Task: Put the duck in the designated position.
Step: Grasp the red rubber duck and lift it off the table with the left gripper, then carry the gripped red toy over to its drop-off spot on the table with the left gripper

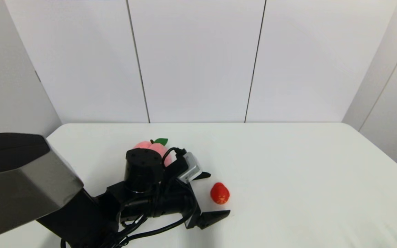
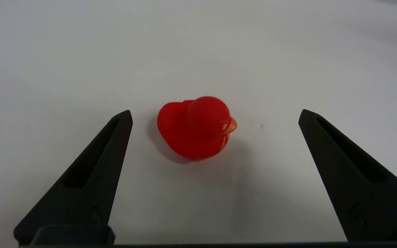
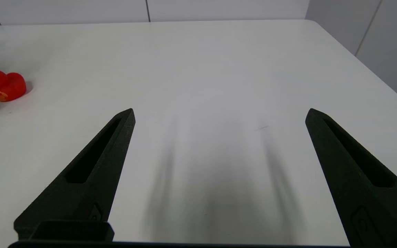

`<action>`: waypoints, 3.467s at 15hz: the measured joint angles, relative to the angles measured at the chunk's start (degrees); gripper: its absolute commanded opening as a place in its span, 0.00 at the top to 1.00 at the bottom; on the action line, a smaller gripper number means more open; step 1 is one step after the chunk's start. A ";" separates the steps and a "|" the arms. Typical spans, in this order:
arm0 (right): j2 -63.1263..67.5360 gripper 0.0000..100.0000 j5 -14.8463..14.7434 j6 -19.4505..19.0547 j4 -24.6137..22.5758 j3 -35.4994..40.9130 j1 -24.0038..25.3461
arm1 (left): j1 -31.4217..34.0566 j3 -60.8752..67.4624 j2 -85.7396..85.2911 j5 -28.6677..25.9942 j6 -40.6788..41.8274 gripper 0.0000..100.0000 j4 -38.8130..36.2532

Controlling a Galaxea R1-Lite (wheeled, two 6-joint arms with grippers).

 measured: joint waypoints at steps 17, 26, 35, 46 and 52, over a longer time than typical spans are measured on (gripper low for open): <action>0.00 0.00 -0.02 0.00 0.02 0.00 0.00 | 0.05 -5.35 7.19 0.00 -0.11 0.00 -1.26; 0.00 0.00 -0.05 -0.02 0.00 0.00 -0.01 | 0.05 -5.32 7.12 0.02 -0.11 1.00 -0.55; 0.00 0.00 0.00 -0.02 0.02 0.00 -0.01 | 0.05 -5.13 6.42 0.22 0.11 1.00 -0.49; 0.00 0.00 -0.05 0.00 0.00 0.00 -0.01 | 0.71 -3.06 -10.42 12.76 -1.18 1.00 5.41; 0.00 0.00 -0.02 0.01 0.00 0.00 0.00 | 10.91 -2.78 -25.36 19.87 -0.94 1.00 13.98</action>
